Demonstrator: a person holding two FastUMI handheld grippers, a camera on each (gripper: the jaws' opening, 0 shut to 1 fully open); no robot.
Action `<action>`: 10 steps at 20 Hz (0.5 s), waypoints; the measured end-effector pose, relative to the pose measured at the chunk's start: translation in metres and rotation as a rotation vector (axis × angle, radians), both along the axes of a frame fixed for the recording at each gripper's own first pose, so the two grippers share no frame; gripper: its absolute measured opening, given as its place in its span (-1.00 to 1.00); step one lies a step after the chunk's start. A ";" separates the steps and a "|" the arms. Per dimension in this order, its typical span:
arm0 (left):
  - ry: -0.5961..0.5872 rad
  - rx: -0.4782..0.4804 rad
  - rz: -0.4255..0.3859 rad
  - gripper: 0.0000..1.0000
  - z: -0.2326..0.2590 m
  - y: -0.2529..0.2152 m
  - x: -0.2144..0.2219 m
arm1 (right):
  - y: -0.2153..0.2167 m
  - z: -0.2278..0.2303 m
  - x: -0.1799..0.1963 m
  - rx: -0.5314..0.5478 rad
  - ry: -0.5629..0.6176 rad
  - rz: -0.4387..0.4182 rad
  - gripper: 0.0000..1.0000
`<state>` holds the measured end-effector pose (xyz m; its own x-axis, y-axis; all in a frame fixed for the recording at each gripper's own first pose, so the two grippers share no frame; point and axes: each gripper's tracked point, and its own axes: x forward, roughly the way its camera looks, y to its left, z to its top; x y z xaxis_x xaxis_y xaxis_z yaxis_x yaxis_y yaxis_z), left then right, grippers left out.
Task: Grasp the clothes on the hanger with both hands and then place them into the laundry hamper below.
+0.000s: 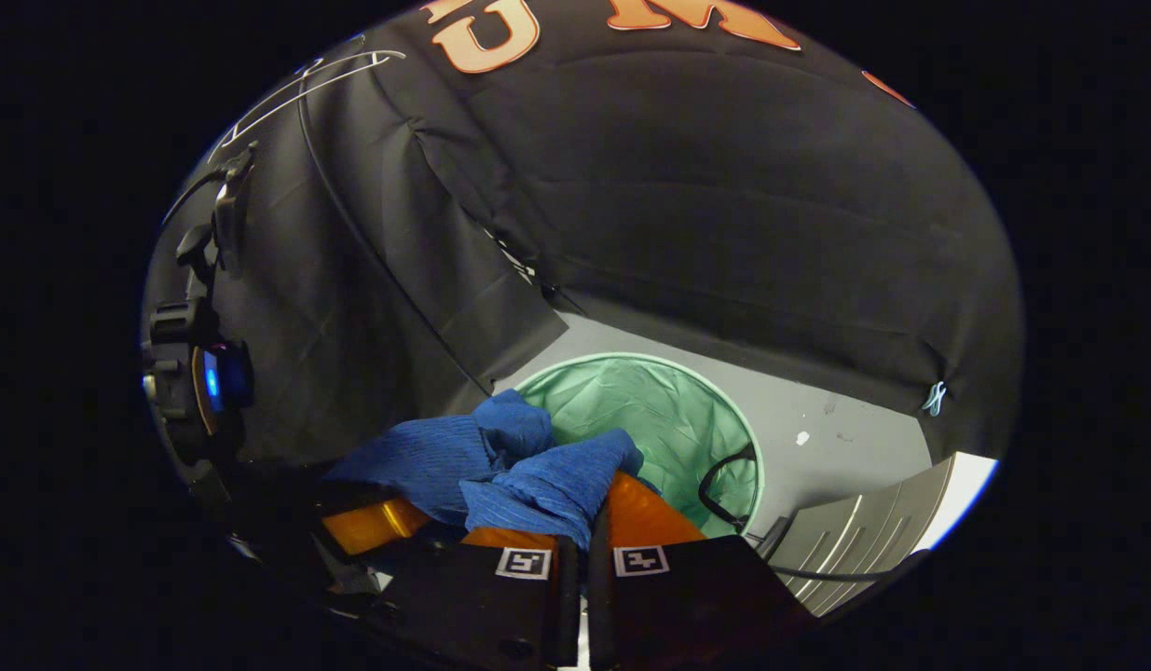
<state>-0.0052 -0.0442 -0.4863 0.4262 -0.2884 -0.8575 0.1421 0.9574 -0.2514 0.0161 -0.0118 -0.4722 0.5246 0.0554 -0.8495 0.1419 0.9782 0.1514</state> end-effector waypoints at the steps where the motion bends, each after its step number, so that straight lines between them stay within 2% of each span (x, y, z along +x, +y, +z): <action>1: 0.006 0.007 0.003 -0.77 -0.001 0.004 -0.004 | -0.002 -0.003 -0.001 -0.013 0.012 -0.001 -0.76; 2: 0.008 0.010 -0.004 -0.63 -0.003 0.005 -0.007 | -0.002 -0.006 -0.005 -0.017 0.025 -0.002 -0.69; 3: 0.012 0.012 -0.016 -0.54 0.000 0.004 -0.012 | -0.004 -0.009 -0.008 -0.027 0.035 -0.007 -0.81; 4: 0.022 0.030 -0.027 -0.33 -0.002 0.006 -0.014 | -0.005 -0.011 -0.011 -0.033 0.045 -0.010 -0.44; 5: 0.028 0.046 -0.039 -0.19 0.000 0.008 -0.018 | -0.005 -0.014 -0.015 -0.033 0.053 -0.009 -0.27; 6: 0.028 0.062 -0.046 0.07 0.001 0.009 -0.019 | -0.001 -0.018 -0.020 -0.025 0.062 -0.009 -0.09; 7: 0.028 0.080 -0.047 -0.12 0.000 0.010 -0.020 | 0.000 -0.018 -0.026 -0.017 0.073 -0.007 0.08; 8: 0.026 0.108 -0.041 0.52 0.000 0.016 -0.020 | -0.001 -0.018 -0.034 -0.023 0.084 -0.009 0.43; 9: 0.025 0.127 -0.033 0.43 -0.002 0.019 -0.023 | -0.004 -0.021 -0.039 -0.035 0.092 -0.017 0.93; 10: 0.026 0.131 -0.020 0.59 -0.001 0.021 -0.021 | 0.000 -0.020 -0.042 -0.031 0.097 -0.023 0.96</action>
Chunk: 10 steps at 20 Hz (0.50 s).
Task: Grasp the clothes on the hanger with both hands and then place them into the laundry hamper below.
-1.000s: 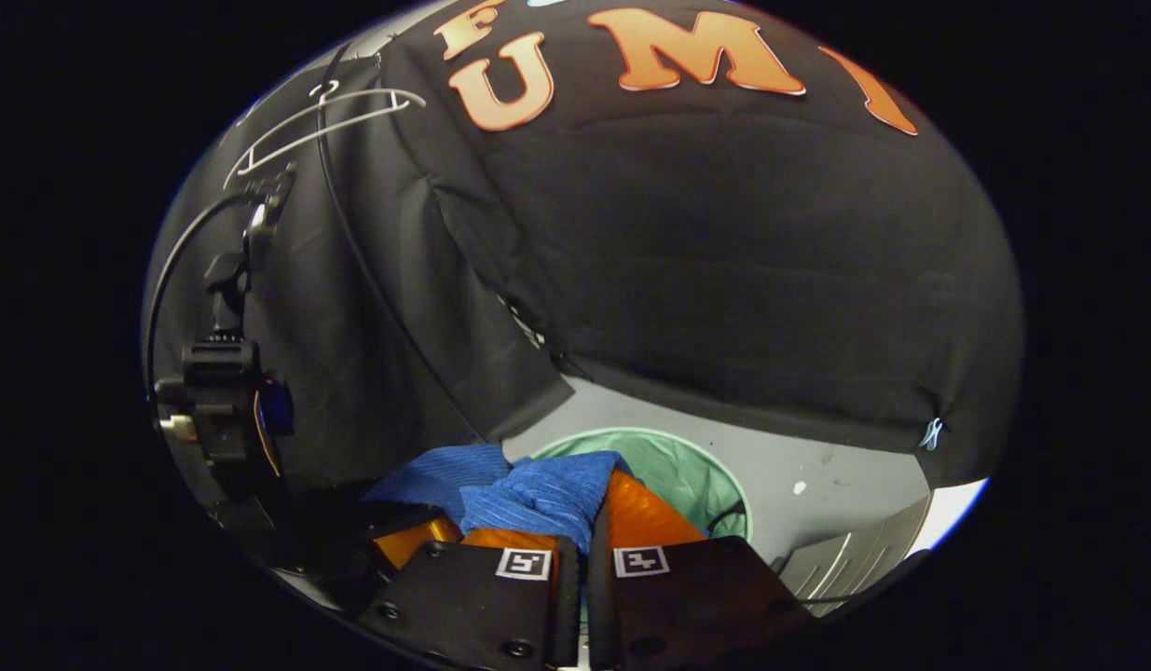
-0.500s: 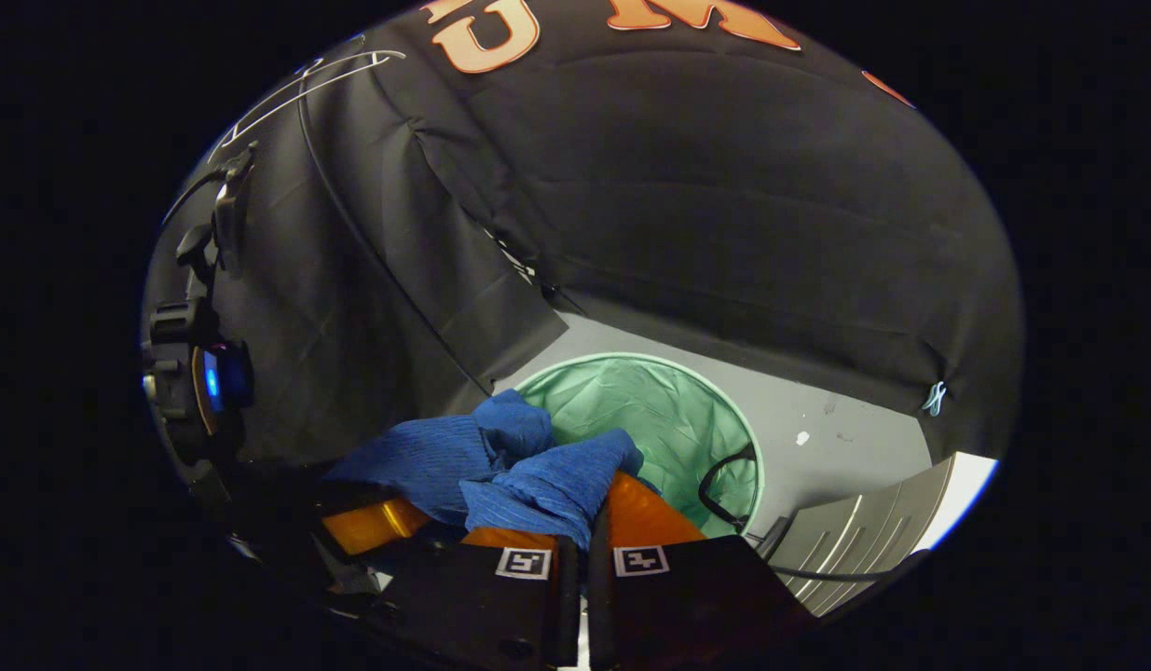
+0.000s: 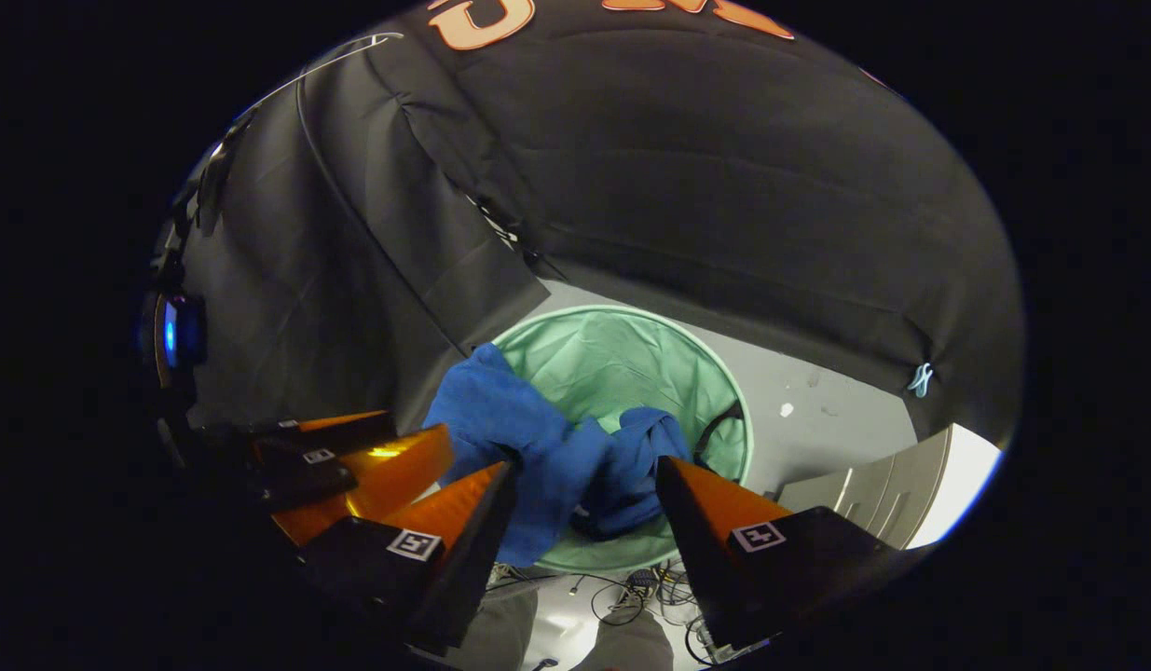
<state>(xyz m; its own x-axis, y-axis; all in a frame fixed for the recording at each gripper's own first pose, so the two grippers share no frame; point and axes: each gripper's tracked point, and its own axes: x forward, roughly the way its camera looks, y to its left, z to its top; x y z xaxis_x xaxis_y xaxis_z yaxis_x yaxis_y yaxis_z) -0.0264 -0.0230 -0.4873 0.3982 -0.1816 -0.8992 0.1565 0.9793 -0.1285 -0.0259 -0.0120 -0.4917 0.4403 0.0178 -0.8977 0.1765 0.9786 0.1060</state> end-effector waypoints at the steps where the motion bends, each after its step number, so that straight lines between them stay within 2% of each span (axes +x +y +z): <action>1: 0.006 -0.010 0.012 0.75 0.001 0.000 -0.002 | 0.003 -0.001 -0.004 0.011 0.006 -0.007 0.97; 2: 0.007 -0.018 0.020 0.90 0.002 0.000 -0.004 | 0.004 0.000 -0.005 0.016 0.006 -0.011 0.97; 7: -0.053 -0.035 0.016 0.90 0.023 -0.002 0.005 | -0.001 0.016 -0.006 -0.007 -0.030 -0.018 0.97; 10: -0.114 -0.048 0.024 0.90 0.046 -0.005 0.016 | -0.009 0.034 0.009 -0.017 -0.087 -0.024 0.98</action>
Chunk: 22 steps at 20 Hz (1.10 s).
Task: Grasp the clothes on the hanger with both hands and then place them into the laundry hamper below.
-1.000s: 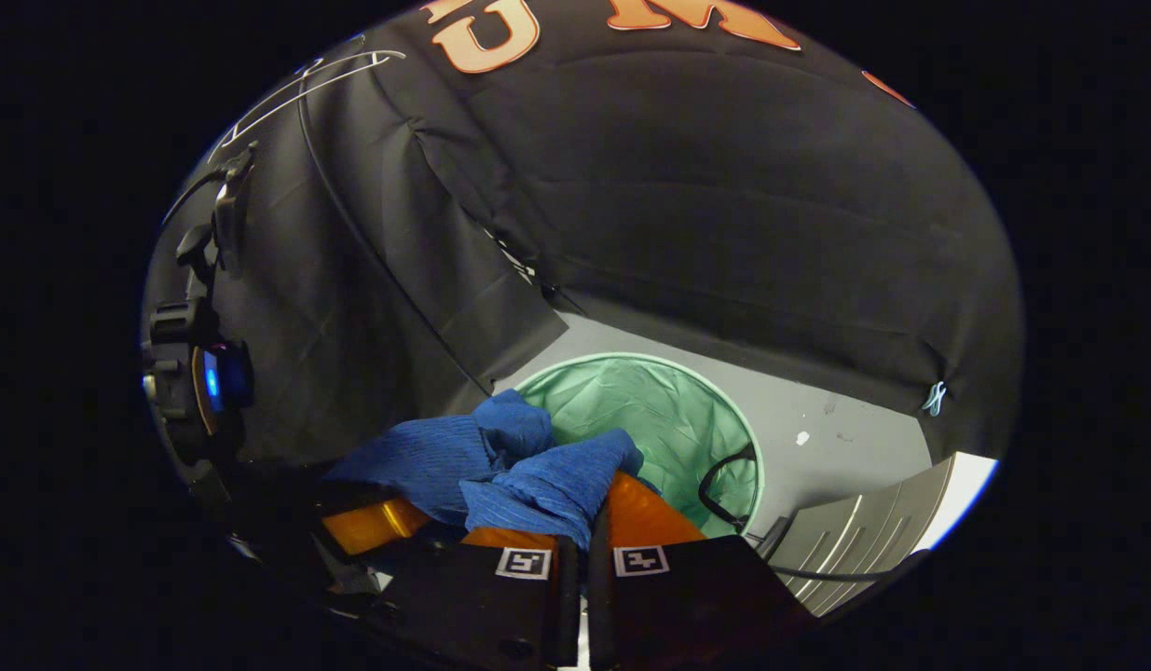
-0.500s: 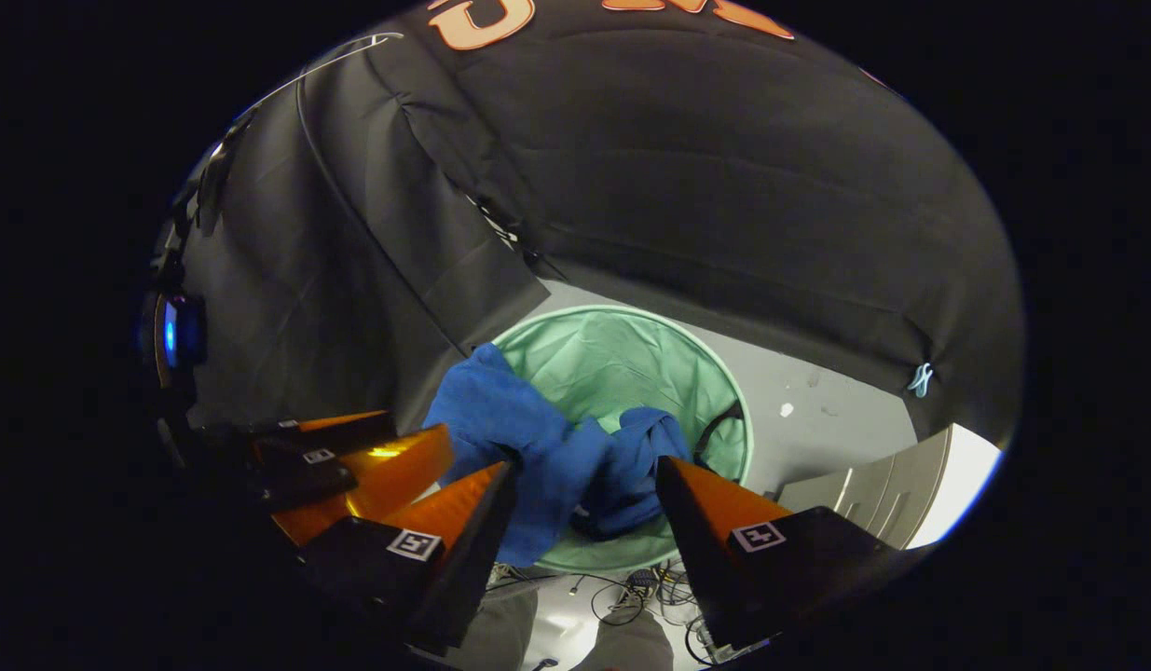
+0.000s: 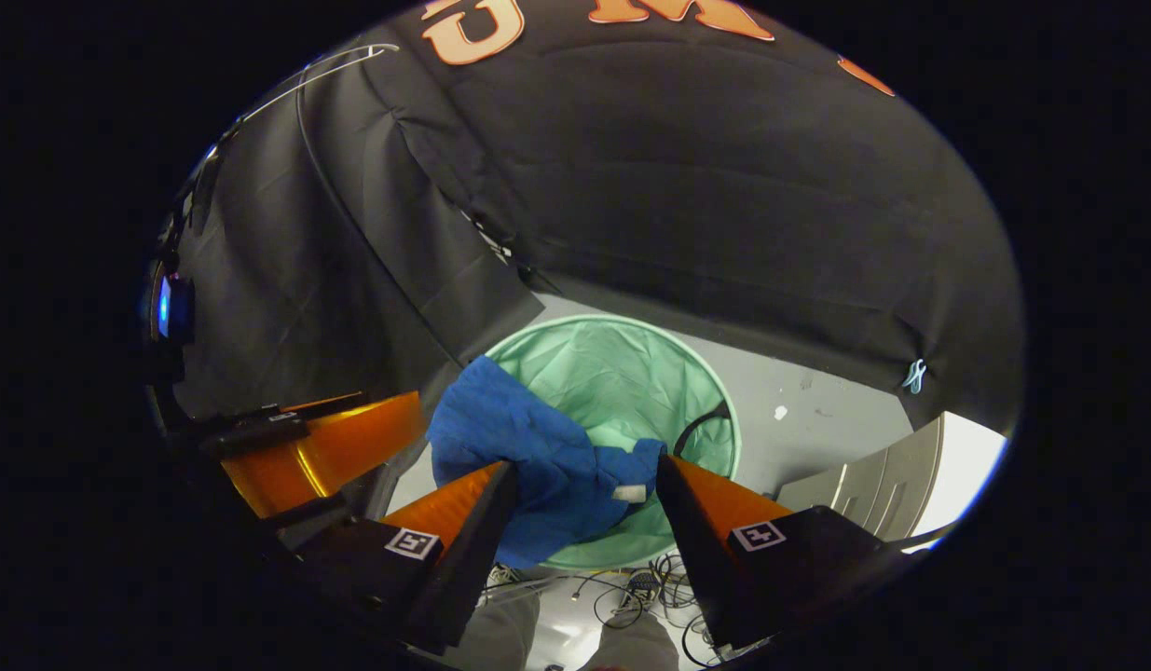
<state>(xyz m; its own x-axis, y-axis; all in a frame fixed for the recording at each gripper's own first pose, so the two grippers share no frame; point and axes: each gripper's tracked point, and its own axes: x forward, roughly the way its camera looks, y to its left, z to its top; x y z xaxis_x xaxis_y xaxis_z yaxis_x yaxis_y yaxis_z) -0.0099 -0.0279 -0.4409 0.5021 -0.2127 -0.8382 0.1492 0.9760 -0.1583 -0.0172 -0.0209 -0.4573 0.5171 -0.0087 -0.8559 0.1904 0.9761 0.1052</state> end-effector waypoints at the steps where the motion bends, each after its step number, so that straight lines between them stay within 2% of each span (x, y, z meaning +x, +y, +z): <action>1: -0.026 0.001 0.004 0.91 0.012 0.002 0.006 | -0.002 0.012 0.005 -0.009 -0.025 0.004 0.97; 3: -0.085 -0.009 0.015 0.90 0.040 0.005 0.016 | -0.007 0.040 0.012 -0.032 -0.077 0.014 0.97; 4: -0.115 -0.021 0.022 1.00 0.055 0.004 0.022 | -0.008 0.051 0.016 -0.039 -0.103 0.017 0.97; 5: -0.142 -0.031 0.031 0.90 0.071 0.005 0.028 | -0.009 0.065 0.022 -0.042 -0.128 0.018 0.97; 13: -0.381 -0.078 0.096 0.90 0.193 0.019 0.064 | -0.008 0.200 0.054 -0.074 -0.377 0.038 0.97; 17: -0.567 -0.075 0.093 0.89 0.265 0.029 0.076 | -0.004 0.278 0.070 -0.105 -0.515 0.053 0.96; 21: -0.700 -0.106 0.109 0.86 0.312 0.026 0.083 | -0.005 0.340 0.067 -0.098 -0.634 0.076 0.96; 22: -0.719 -0.115 0.112 0.76 0.322 0.026 0.084 | -0.005 0.357 0.068 -0.092 -0.666 0.080 0.96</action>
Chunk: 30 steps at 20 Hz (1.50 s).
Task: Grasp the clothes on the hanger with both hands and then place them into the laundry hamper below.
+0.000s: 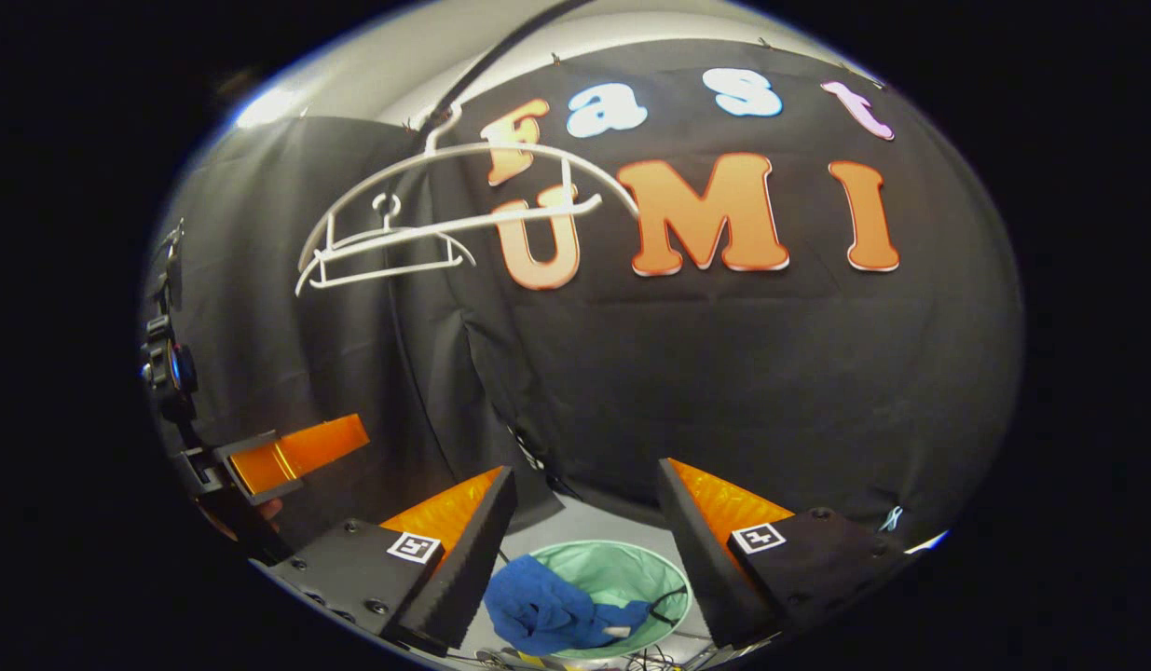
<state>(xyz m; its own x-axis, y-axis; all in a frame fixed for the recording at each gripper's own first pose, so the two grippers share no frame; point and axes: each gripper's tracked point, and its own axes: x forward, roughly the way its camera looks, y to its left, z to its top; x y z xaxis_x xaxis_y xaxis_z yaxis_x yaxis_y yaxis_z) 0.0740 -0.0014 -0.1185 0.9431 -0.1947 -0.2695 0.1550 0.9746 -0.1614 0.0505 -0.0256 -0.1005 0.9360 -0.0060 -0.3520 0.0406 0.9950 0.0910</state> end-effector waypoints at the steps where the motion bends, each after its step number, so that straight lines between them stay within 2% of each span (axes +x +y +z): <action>1: -0.025 -0.004 0.000 0.86 0.011 0.001 0.002 | 0.002 0.015 0.001 0.000 -0.033 0.006 0.96; 2: -0.051 0.000 0.006 0.76 0.020 0.003 0.003 | 0.004 0.029 -0.002 -0.006 -0.060 0.011 0.95; 5: -0.095 0.038 0.036 0.75 0.032 0.012 0.006 | 0.003 0.066 -0.007 -0.013 -0.115 0.025 0.95; 10: -0.181 0.034 0.080 0.75 0.057 0.016 0.008 | 0.001 0.102 -0.016 -0.027 -0.191 0.017 1.00; 12: -0.209 0.026 0.084 0.75 0.074 0.014 0.006 | -0.003 0.114 -0.020 -0.051 -0.218 0.012 0.89; 14: -0.231 0.034 0.084 0.75 0.093 0.013 0.001 | -0.004 0.122 -0.026 -0.056 -0.225 0.014 0.76; 21: -0.301 0.041 0.068 0.75 0.144 0.006 -0.017 | 0.002 0.144 -0.033 -0.029 -0.271 0.035 0.77; 22: -0.307 0.041 0.063 0.75 0.147 0.004 -0.019 | 0.003 0.147 -0.033 -0.031 -0.279 0.038 0.95; 23: -0.313 0.042 0.061 0.75 0.149 0.003 -0.019 | 0.002 0.148 -0.032 -0.036 -0.284 0.040 0.98; 24: -0.316 0.045 0.058 0.85 0.151 0.002 -0.019 | 0.003 0.150 -0.033 -0.041 -0.288 0.040 1.00; 25: -0.317 0.047 0.056 0.75 0.151 0.000 -0.018 | 0.003 0.150 -0.033 -0.042 -0.291 0.041 0.94; 26: -0.318 0.045 0.053 0.85 0.151 -0.002 -0.019 | 0.004 0.150 -0.034 -0.041 -0.293 0.044 1.00; 29: -0.319 0.041 0.040 0.85 0.151 -0.007 -0.018 | 0.001 0.150 -0.043 -0.034 -0.296 0.050 1.00; 30: -0.318 0.044 0.038 0.75 0.151 -0.008 -0.017 | 0.000 0.148 -0.046 -0.031 -0.298 0.049 0.95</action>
